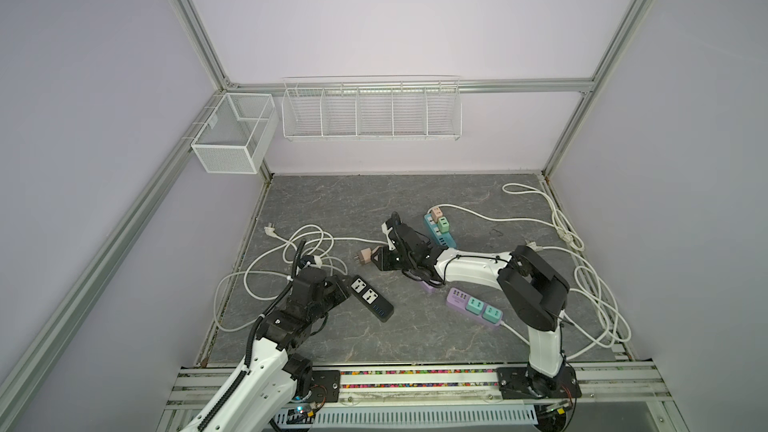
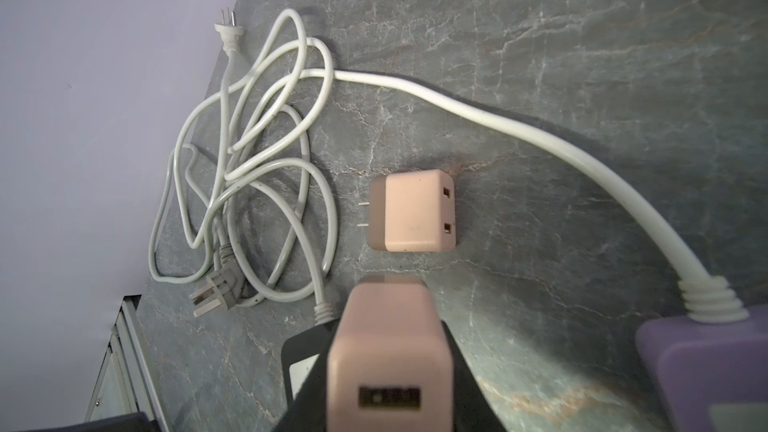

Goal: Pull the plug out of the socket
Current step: 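Lower the pink adapter beside the other unplugged adapter and open the right gripper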

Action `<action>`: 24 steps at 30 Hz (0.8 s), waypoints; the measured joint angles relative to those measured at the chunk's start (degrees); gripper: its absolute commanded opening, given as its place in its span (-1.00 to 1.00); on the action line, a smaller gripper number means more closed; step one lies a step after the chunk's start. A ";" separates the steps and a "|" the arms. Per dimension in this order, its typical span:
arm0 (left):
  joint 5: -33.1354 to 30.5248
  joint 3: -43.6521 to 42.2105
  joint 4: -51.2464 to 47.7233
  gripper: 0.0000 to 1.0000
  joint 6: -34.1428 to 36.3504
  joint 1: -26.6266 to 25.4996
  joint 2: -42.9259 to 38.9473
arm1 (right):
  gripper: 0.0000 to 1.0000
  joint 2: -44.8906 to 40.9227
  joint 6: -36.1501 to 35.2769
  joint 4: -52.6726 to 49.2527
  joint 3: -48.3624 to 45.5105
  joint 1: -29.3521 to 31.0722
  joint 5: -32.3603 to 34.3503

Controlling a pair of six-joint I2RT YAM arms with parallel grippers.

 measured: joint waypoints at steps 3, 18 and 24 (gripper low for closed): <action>-0.50 0.07 -1.27 -0.03 0.31 0.00 0.00 | -0.87 1.73 0.55 0.22 0.55 0.31 0.00; -1.07 0.11 -1.81 0.09 0.79 0.00 1.64 | -0.77 5.03 0.98 0.17 2.21 2.01 -0.85; -1.09 0.39 -1.79 0.10 0.87 0.00 1.53 | -0.61 5.68 0.98 -0.33 3.50 2.21 -0.87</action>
